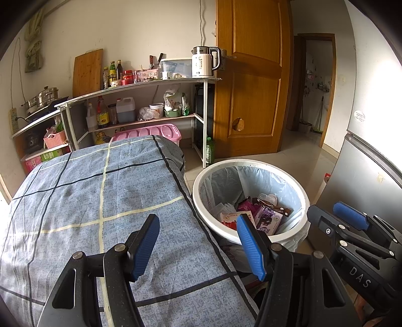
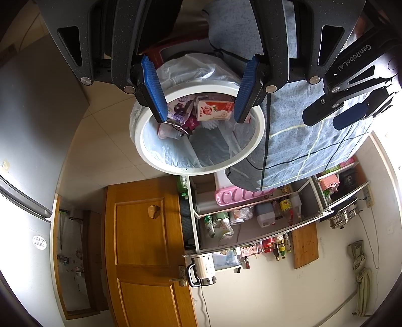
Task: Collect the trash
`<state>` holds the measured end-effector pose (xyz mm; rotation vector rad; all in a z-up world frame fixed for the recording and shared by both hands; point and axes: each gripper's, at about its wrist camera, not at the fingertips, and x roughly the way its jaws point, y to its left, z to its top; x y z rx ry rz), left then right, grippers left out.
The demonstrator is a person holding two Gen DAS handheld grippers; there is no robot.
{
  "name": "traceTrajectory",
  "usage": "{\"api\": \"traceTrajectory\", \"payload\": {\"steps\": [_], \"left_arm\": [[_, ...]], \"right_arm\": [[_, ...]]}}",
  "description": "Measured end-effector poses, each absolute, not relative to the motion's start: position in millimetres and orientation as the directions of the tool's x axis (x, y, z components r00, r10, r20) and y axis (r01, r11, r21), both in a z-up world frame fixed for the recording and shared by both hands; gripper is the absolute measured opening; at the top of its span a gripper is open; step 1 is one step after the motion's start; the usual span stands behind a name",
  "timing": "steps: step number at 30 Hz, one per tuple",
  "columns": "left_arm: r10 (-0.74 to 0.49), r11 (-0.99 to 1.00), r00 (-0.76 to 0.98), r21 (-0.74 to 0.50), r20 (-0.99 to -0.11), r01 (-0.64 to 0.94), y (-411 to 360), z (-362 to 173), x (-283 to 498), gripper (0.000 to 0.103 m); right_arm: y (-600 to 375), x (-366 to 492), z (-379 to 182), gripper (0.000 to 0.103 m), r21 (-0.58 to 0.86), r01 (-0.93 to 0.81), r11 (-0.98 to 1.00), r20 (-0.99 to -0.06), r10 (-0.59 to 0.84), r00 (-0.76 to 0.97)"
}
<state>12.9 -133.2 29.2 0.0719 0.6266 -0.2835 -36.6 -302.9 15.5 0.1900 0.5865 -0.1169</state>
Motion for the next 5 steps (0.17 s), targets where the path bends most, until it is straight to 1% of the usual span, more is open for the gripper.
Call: {"api": "traceTrajectory", "payload": {"steps": [5], "left_arm": [[-0.24, 0.959, 0.772, -0.019, -0.588, 0.284, -133.1, 29.3, 12.4, 0.064]], "right_arm": [[-303.5, -36.7, 15.6, 0.056, 0.145, 0.164, 0.976, -0.56, -0.055, 0.826]]}}
